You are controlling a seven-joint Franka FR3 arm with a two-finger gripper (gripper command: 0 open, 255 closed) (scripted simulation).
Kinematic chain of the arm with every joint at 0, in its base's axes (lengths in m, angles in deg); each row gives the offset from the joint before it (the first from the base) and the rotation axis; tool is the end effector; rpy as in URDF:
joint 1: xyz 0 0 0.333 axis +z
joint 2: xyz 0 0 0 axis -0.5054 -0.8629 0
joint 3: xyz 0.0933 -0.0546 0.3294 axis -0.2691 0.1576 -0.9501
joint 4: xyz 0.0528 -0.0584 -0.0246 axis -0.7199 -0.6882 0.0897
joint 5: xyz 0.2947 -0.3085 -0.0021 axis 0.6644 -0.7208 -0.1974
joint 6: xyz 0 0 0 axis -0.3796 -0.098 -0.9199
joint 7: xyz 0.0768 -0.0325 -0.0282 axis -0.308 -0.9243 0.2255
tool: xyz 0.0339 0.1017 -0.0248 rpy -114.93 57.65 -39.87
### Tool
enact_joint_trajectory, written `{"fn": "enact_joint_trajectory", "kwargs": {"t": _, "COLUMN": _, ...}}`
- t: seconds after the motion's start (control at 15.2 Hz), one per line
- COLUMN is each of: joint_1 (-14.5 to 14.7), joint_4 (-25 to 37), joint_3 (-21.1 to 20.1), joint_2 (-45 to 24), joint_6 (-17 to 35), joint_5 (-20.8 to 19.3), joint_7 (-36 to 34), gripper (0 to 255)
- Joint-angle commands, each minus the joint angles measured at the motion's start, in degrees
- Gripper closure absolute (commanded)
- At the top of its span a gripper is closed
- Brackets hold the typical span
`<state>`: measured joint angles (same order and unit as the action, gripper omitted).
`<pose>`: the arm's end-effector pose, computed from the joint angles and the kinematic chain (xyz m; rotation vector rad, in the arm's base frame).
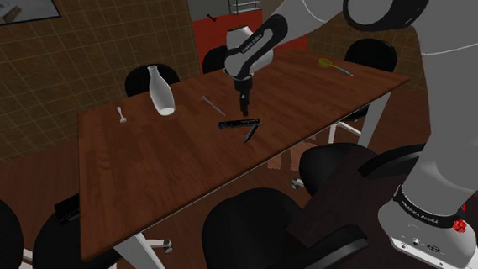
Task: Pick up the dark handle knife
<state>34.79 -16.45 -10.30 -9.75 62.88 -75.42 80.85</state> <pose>0.7023 -0.0172 0.2974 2.9110 1.0288 -0.0307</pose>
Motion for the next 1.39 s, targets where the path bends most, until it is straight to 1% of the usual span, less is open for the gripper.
{"fn": "enact_joint_trajectory", "kwargs": {"t": 0.0, "joint_1": 0.17, "joint_4": 4.78, "joint_3": -0.65, "joint_2": -4.95, "joint_6": 0.44, "joint_5": -0.16, "joint_7": 1.0, "gripper": 0}}
{"fn": "enact_joint_trajectory", "kwargs": {"t": 0.13, "joint_1": 0.15, "joint_4": 9.78, "joint_3": -1.15, "joint_2": -9.44, "joint_6": 0.2, "joint_5": -0.4, "joint_7": 2.2, "gripper": 0}}
{"fn": "enact_joint_trajectory", "kwargs": {"t": 0.59, "joint_1": 0.03, "joint_4": 9.52, "joint_3": -1.29, "joint_2": -12.76, "joint_6": 3.77, "joint_5": -0.25, "joint_7": 2.09, "gripper": 0}}
{"fn": "enact_joint_trajectory", "kwargs": {"t": 0.79, "joint_1": 0.02, "joint_4": 9.56, "joint_3": -1.3, "joint_2": -13.07, "joint_6": 4.04, "joint_5": -0.24, "joint_7": 2.08, "gripper": 0}}
{"fn": "enact_joint_trajectory", "kwargs": {"t": 0.86, "joint_1": 0.01, "joint_4": 9.62, "joint_3": -1.3, "joint_2": -13.08, "joint_6": 3.99, "joint_5": -0.24, "joint_7": 2.09, "gripper": 255}}
{"fn": "enact_joint_trajectory", "kwargs": {"t": 1.32, "joint_1": 0.01, "joint_4": 9.5, "joint_3": -1.3, "joint_2": -13.0, "joint_6": 4.04, "joint_5": -0.24, "joint_7": 2.1, "gripper": 255}}
